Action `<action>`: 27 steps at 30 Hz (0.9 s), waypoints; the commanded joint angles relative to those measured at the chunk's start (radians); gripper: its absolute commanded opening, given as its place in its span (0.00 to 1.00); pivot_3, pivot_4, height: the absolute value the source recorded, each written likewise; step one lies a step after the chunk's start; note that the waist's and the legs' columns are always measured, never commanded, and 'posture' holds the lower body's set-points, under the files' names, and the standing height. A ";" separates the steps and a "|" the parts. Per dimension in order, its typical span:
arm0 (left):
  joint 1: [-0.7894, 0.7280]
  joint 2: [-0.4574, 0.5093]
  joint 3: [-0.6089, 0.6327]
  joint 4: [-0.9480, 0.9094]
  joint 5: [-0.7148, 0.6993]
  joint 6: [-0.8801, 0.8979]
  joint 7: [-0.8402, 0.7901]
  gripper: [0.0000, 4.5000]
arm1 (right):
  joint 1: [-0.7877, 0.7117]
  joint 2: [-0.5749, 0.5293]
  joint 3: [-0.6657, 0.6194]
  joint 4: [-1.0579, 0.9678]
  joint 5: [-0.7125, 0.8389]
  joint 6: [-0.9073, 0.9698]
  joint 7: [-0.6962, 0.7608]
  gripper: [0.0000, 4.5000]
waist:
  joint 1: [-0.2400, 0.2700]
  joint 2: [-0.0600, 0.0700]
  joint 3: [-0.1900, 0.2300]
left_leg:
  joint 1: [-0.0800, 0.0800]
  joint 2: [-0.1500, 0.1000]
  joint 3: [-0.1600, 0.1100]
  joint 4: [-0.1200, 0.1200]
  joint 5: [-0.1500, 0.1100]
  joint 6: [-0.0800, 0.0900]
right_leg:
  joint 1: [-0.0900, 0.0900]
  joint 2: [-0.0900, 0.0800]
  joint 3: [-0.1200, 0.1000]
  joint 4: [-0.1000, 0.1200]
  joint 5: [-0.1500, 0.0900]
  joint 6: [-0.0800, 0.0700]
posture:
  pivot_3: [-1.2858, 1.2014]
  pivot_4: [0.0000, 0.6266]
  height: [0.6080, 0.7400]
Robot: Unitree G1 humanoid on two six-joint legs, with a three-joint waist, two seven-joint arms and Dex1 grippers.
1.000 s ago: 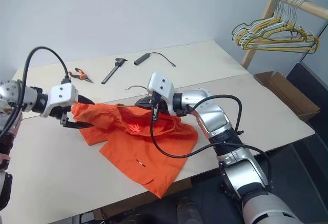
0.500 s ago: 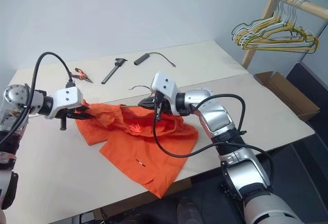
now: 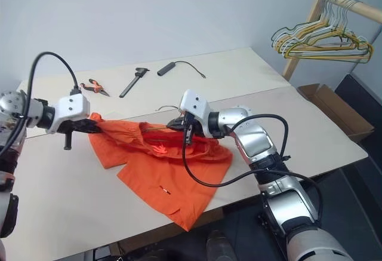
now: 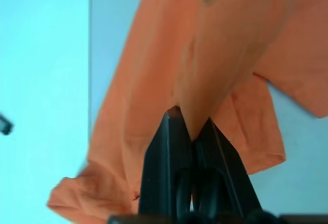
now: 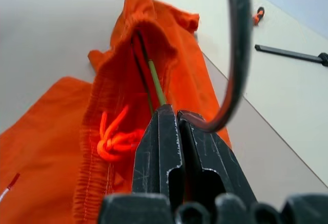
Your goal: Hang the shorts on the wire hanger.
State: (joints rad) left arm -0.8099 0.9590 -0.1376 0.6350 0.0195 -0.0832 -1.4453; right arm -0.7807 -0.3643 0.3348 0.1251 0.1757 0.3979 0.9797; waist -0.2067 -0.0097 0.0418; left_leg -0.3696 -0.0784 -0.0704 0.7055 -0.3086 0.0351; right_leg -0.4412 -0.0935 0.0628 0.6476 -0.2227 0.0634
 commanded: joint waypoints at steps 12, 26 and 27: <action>-0.018 0.024 0.030 0.026 -0.008 -0.028 0.025 0.01 | -0.009 -0.065 -0.050 -0.069 -0.016 0.000 0.015 0.00 | 0.000 0.000 0.000 | 0.000 0.000 0.000 0.000 0.000 0.000 | 0.000 0.000 0.000 0.000 0.000 0.000 | 0.47 0.05 1.00; 0.052 -0.001 0.017 -0.040 -0.009 -0.033 0.039 0.01 | -0.149 -0.074 -0.098 -0.142 0.087 0.366 0.002 0.00 | -0.001 0.000 0.000 | 0.000 0.000 0.000 0.000 0.000 0.000 | 0.000 -0.001 0.000 0.000 0.000 0.000 | 0.46 0.05 1.00; 0.057 -0.001 0.017 -0.044 -0.010 -0.037 0.038 0.01 | -0.166 -0.081 -0.094 -0.135 0.089 0.385 0.008 0.00 | -0.001 0.000 0.000 | 0.000 0.000 0.000 0.000 0.000 0.000 | 0.000 -0.001 0.000 0.000 0.000 0.000 | 0.46 0.05 1.00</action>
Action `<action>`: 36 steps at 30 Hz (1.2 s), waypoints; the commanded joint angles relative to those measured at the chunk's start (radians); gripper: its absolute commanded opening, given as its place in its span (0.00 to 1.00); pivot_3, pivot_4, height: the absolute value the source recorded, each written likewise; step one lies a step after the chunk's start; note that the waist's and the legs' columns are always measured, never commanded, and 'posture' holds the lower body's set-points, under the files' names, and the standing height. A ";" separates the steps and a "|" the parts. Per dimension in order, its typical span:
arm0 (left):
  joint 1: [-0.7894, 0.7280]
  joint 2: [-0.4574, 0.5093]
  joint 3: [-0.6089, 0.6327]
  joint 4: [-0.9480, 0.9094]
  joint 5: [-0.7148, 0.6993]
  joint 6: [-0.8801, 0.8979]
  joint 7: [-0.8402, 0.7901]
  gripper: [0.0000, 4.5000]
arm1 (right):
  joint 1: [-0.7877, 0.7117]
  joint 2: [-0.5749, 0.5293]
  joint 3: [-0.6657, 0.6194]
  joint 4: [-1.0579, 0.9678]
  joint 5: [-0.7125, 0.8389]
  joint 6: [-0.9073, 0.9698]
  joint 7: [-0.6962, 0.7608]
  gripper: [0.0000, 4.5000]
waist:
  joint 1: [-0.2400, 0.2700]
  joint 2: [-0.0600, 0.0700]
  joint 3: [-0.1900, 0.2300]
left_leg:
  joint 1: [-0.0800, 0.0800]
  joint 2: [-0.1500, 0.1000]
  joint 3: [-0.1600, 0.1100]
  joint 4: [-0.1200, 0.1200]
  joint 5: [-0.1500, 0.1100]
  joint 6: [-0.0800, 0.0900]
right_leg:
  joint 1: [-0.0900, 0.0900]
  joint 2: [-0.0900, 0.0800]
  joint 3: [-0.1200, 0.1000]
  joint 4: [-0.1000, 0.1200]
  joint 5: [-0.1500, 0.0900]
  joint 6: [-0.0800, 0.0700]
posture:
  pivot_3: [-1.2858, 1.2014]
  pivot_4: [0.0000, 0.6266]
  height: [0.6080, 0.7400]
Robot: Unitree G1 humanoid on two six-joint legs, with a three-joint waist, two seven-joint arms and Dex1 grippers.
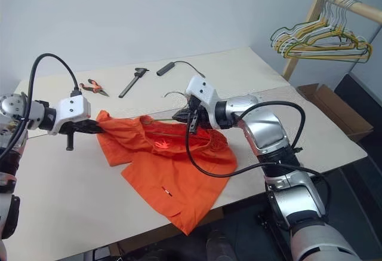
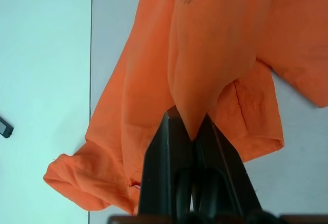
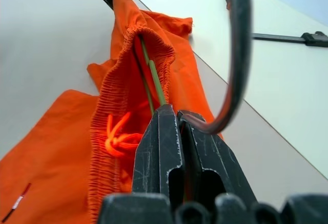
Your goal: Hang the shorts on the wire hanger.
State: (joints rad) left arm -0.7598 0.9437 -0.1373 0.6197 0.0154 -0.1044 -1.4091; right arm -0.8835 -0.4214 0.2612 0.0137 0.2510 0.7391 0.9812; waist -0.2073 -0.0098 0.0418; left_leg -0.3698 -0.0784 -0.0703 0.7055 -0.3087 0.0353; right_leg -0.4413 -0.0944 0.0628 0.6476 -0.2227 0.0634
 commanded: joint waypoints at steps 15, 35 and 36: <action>-0.017 0.036 0.089 -0.104 -0.117 -0.027 -0.049 0.64 | -0.238 -0.056 0.038 0.090 0.010 0.139 0.099 0.00 | -0.003 0.000 0.000 | -0.001 0.000 0.000 0.000 0.000 0.000 | -0.001 -0.001 0.000 0.000 0.000 0.000 | 0.46 0.05 1.00; -0.216 -0.246 -0.108 0.070 0.020 -0.123 -0.039 0.64 | -0.310 -0.035 0.056 0.123 0.018 0.129 0.153 0.00 | -0.017 0.000 0.000 | -0.003 0.000 0.000 0.002 0.000 0.000 | -0.001 -0.001 -0.001 0.000 0.000 0.000 | 0.45 0.02 1.00; -0.217 -0.248 -0.105 0.074 0.017 -0.125 -0.042 0.57 | -0.310 -0.035 0.054 0.122 0.019 0.131 0.150 0.00 | -0.020 0.000 0.000 | -0.003 0.000 0.000 0.003 0.000 0.000 | -0.001 -0.002 -0.001 0.000 0.000 0.000 | 0.45 0.02 1.00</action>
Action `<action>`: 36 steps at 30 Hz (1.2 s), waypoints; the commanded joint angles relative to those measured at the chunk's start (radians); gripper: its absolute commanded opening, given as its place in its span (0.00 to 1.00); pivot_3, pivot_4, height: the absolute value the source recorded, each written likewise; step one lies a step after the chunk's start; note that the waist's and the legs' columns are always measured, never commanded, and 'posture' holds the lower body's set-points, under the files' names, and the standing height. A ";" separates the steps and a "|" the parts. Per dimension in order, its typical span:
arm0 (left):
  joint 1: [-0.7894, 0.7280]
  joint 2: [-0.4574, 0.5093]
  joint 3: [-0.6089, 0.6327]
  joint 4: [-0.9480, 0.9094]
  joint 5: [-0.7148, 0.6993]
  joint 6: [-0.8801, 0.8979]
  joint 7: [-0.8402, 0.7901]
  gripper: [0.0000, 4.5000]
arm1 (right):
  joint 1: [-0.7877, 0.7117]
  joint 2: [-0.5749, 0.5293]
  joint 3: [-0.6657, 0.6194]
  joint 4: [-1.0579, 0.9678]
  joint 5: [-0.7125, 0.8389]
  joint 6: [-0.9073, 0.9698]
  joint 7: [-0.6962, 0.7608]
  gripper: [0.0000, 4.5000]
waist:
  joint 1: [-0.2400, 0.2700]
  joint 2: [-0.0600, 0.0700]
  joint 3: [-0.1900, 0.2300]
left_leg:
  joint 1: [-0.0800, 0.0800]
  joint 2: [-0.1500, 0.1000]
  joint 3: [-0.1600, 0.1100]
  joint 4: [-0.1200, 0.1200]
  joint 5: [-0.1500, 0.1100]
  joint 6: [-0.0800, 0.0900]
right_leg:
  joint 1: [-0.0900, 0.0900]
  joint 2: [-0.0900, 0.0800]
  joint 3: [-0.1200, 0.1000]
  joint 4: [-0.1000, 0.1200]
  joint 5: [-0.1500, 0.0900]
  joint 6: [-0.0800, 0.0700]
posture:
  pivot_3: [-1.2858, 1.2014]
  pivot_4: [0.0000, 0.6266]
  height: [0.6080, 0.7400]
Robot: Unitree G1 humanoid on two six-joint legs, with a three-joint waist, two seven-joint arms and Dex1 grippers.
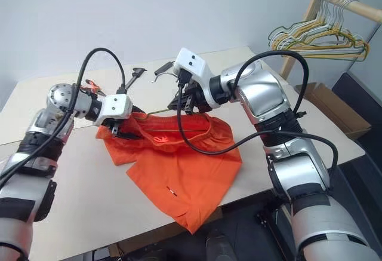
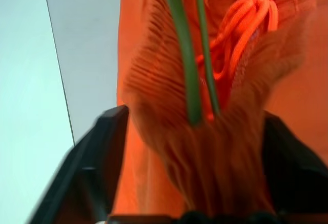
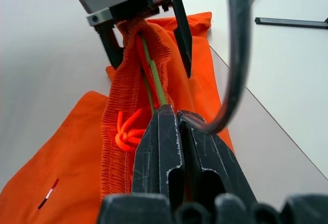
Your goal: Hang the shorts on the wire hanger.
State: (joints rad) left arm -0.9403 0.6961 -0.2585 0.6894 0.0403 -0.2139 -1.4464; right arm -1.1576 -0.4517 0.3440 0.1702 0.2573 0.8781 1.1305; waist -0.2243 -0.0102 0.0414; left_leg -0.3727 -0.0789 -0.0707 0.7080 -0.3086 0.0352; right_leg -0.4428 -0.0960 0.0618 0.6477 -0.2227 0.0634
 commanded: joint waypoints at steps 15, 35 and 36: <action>0.016 0.029 0.071 -0.051 -0.072 0.070 -0.046 0.00 | 0.005 -0.007 -0.041 -0.065 0.014 0.000 -0.037 0.19 | -0.010 0.000 0.000 | -0.001 0.000 0.000 0.001 0.000 0.000 | 0.000 0.000 0.000 0.000 0.000 0.000 | 0.45 0.03 1.00; 0.068 0.063 0.090 -0.109 -0.097 0.162 -0.052 0.00 | 0.401 -0.420 -0.118 -0.540 0.044 -0.017 -0.046 1.00 | -0.012 0.000 0.000 | -0.015 0.000 0.000 0.005 0.000 0.001 | -0.012 -0.002 -0.001 0.001 0.000 0.000 | 0.44 0.09 1.00; 0.066 0.063 0.089 -0.108 -0.097 0.162 -0.052 0.00 | 0.402 -0.415 -0.108 -0.536 0.038 -0.023 -0.053 1.00 | -0.013 0.000 0.000 | -0.014 0.000 0.000 0.005 0.000 0.001 | -0.012 -0.001 0.000 0.001 0.000 0.000 | 0.44 0.09 1.00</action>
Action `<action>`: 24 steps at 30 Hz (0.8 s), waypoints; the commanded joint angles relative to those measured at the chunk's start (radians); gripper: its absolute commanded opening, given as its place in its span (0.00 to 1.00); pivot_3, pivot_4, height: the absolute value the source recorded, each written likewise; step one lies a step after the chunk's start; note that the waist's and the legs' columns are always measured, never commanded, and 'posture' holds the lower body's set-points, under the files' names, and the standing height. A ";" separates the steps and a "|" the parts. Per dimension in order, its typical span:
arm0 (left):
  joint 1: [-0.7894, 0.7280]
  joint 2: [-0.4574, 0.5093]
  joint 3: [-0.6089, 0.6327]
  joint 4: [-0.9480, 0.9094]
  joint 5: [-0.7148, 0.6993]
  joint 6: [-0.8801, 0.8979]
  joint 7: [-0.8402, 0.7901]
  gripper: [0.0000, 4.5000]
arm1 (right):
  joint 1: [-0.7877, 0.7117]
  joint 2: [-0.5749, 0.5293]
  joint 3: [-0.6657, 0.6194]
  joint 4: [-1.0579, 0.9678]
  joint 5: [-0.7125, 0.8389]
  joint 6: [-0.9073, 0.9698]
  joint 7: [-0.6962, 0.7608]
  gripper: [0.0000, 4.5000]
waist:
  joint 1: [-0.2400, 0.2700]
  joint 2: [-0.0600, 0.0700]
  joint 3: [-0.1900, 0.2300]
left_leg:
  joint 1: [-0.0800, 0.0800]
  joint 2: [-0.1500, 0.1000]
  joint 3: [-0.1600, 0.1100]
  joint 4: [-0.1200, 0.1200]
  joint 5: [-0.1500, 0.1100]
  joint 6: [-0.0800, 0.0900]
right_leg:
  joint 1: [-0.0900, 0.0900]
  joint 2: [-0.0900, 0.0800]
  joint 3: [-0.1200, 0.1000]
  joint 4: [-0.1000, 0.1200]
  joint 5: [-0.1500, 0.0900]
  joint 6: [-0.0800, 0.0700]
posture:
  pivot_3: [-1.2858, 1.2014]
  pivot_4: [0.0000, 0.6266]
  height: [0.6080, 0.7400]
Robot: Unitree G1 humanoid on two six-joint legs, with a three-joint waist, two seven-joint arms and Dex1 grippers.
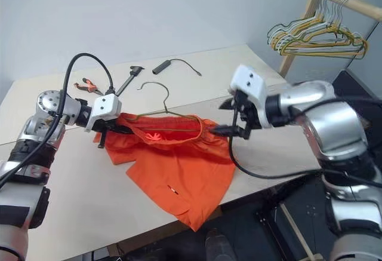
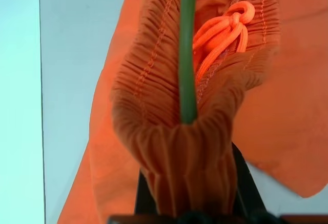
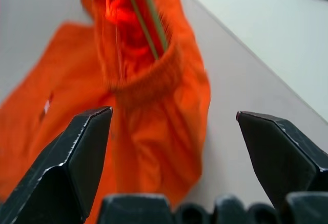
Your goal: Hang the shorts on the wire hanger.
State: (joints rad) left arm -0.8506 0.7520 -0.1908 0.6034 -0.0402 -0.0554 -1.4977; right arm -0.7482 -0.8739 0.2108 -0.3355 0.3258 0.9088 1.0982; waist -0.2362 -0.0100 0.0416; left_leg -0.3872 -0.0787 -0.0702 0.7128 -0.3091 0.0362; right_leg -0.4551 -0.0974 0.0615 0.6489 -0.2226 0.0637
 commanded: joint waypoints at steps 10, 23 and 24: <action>-0.024 0.012 0.019 -0.048 -0.019 0.012 -0.024 0.00 | -0.115 0.157 0.194 0.236 -0.219 -0.175 -0.092 0.96 | 0.004 0.000 0.000 | -0.001 0.000 0.002 0.000 0.000 0.000 | -0.002 0.001 0.001 0.000 0.000 0.000 | 0.45 0.09 1.00; 0.004 0.032 0.020 -0.085 -0.027 0.013 -0.059 0.00 | -0.170 0.196 0.193 0.393 -0.184 -0.224 0.104 0.00 | 0.002 0.000 0.000 | 0.000 -0.001 0.002 0.002 0.000 0.001 | -0.001 0.000 0.002 0.000 0.001 0.001 | 0.45 0.10 1.00; 0.003 0.032 0.019 -0.083 -0.029 0.010 -0.062 0.00 | -0.172 0.197 0.185 0.398 -0.174 -0.219 0.119 0.00 | 0.002 0.000 0.000 | 0.000 -0.001 0.002 0.002 0.000 0.001 | -0.001 0.000 0.002 0.000 0.001 0.001 | 0.45 0.10 1.00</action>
State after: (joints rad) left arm -0.8428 0.7777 -0.1872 0.5548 -0.0432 -0.0389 -1.5441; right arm -0.8836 -0.6761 0.4381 0.0540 0.1371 0.6873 1.2054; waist -0.2342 -0.0097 0.0417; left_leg -0.3874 -0.0797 -0.0684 0.7143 -0.3095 0.0371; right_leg -0.4561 -0.0972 0.0633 0.6489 -0.2219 0.0649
